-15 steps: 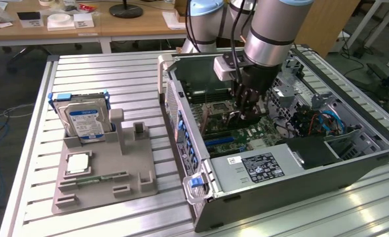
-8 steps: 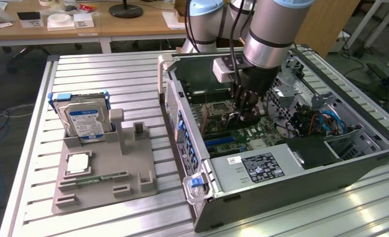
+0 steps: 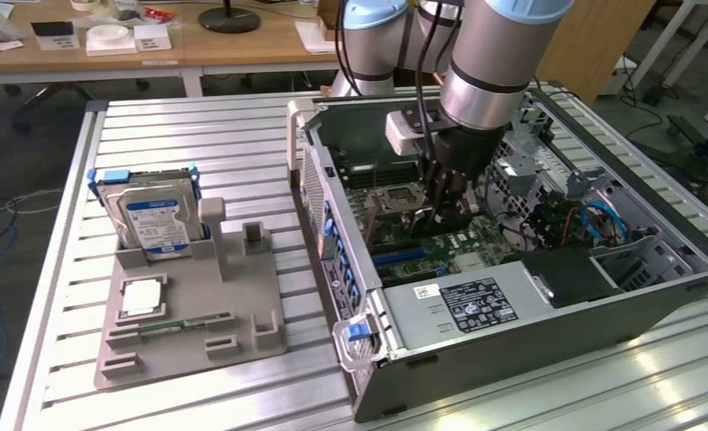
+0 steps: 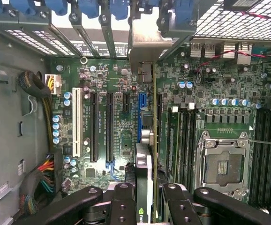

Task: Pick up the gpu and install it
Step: 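Insert the gpu into the slot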

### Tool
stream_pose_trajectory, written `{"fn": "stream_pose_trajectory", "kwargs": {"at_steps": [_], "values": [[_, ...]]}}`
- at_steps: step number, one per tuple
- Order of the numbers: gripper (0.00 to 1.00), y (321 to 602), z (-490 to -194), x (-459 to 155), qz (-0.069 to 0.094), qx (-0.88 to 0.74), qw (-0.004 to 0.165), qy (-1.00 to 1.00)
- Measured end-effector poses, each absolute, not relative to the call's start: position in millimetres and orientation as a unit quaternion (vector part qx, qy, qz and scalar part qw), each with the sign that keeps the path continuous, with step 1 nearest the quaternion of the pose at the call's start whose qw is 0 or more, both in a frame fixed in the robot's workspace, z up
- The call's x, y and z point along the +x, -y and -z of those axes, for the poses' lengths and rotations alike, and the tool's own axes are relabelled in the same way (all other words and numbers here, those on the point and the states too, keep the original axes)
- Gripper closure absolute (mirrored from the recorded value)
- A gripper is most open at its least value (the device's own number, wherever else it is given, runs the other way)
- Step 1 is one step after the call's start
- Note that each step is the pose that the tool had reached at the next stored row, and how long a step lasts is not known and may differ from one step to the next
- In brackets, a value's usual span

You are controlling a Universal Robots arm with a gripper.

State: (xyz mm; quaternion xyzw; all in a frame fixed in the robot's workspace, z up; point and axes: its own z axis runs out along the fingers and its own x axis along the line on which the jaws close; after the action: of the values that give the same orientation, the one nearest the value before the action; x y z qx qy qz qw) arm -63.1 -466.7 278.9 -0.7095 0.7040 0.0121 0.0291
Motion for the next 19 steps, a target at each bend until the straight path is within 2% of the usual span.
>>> {"fn": "stream_pose_trajectory", "kwargs": {"at_steps": [19], "values": [[0.73, 466.7, -272.8, -66.1, -0.012, -0.709, 0.029, -0.704]]}}
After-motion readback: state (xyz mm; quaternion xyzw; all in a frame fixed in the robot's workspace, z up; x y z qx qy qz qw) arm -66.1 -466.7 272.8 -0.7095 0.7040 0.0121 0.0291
